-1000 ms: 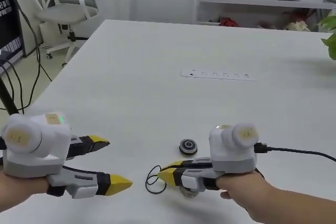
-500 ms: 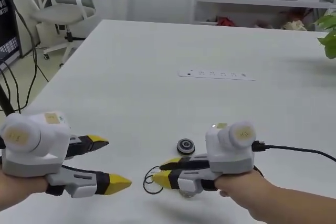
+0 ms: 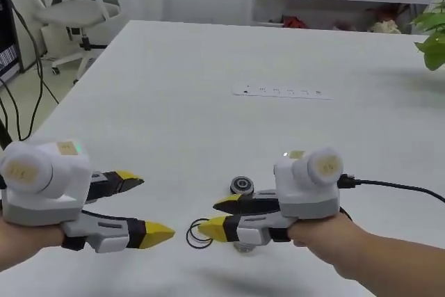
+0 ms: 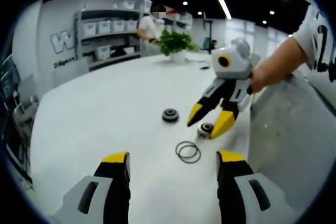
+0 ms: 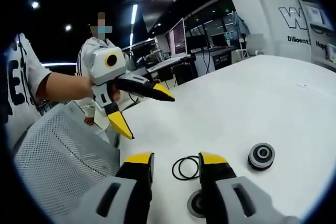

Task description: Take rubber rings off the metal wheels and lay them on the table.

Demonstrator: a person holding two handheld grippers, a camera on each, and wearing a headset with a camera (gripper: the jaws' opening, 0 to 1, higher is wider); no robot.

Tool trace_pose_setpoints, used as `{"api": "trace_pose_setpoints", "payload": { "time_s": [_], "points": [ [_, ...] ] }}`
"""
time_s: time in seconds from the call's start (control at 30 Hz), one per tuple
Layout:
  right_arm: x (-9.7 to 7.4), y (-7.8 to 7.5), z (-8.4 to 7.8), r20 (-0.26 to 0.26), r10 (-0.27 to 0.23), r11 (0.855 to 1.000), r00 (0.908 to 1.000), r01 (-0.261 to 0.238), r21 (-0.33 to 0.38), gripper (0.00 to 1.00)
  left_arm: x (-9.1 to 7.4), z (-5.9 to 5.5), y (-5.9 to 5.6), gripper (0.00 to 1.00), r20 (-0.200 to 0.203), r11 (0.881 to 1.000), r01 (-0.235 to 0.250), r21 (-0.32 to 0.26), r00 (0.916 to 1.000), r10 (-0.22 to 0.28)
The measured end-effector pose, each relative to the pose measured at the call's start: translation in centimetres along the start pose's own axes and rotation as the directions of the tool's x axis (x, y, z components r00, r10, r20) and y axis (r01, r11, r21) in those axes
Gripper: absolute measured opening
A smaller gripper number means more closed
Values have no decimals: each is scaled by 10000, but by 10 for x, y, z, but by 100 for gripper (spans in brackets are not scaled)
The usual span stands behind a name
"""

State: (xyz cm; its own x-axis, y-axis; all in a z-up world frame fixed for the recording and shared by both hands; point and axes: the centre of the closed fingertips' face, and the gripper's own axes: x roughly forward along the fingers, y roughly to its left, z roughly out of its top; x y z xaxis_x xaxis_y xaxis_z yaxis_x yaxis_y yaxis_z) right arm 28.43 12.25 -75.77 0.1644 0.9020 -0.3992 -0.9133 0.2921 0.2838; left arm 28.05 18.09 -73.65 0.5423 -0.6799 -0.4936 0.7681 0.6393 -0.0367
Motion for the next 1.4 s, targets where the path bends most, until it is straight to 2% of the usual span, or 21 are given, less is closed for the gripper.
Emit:
{"api": "trace_pose_setpoints", "payload": {
  "time_s": [0.33,0.87,1.13,1.4],
  "points": [
    [-12,-8,6,193,-202,9997,9996,205,-164,35,2,1,1,68,8,10000,23,16,10000,-23],
    [-37,-42,13,594,-981,9949,9934,994,-196,42,16,13,7,68,34,9996,213,193,9998,-213],
    [-47,-62,12,655,-1413,9894,9878,1431,-236,44,28,24,11,68,93,9990,344,276,9994,-347],
    [-51,-78,6,583,-1649,9854,9846,1670,-330,44,38,28,17,67,120,9987,384,336,9992,-388]
  ]
}}
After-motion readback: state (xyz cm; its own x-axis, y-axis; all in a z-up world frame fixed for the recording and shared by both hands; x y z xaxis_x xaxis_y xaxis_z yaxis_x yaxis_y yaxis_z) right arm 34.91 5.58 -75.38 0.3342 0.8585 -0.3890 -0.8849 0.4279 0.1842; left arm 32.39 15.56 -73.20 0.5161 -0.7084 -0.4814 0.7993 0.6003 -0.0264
